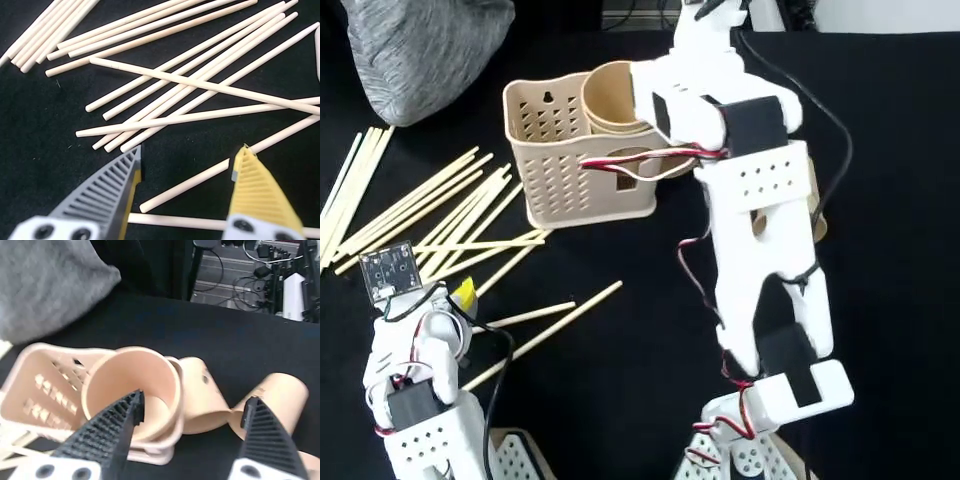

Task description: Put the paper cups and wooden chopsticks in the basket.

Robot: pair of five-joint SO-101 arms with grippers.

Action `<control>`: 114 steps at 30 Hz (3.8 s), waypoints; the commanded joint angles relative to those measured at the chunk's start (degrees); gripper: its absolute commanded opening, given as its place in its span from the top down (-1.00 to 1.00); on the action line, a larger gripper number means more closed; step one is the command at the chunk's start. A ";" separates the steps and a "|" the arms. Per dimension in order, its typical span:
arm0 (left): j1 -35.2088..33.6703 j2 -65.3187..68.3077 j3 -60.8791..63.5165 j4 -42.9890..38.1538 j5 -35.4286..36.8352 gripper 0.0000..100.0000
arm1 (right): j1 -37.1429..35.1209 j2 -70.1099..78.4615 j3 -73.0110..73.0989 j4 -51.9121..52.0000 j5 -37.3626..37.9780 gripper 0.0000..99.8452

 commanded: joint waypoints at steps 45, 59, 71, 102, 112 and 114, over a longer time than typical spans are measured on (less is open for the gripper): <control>-0.31 -0.26 0.22 -1.23 -0.18 0.42 | 33.93 -33.19 120.31 -104.88 75.69 0.95; -0.31 -0.26 0.22 -1.23 -0.18 0.42 | 43.96 -39.08 120.22 -97.93 67.43 0.98; 1.19 -0.26 0.48 -1.23 -0.18 0.42 | 36.92 -72.57 92.62 -26.11 44.40 0.98; 1.54 -0.26 0.66 -1.23 -2.73 0.42 | 1.76 -9.71 -4.26 -2.11 5.01 0.98; 1.54 -0.26 0.66 -1.23 -2.64 0.42 | 2.37 4.44 -10.07 -0.79 5.01 0.97; 1.54 -0.26 0.66 -1.23 -2.64 0.42 | 2.37 4.97 -9.98 -0.26 5.01 0.97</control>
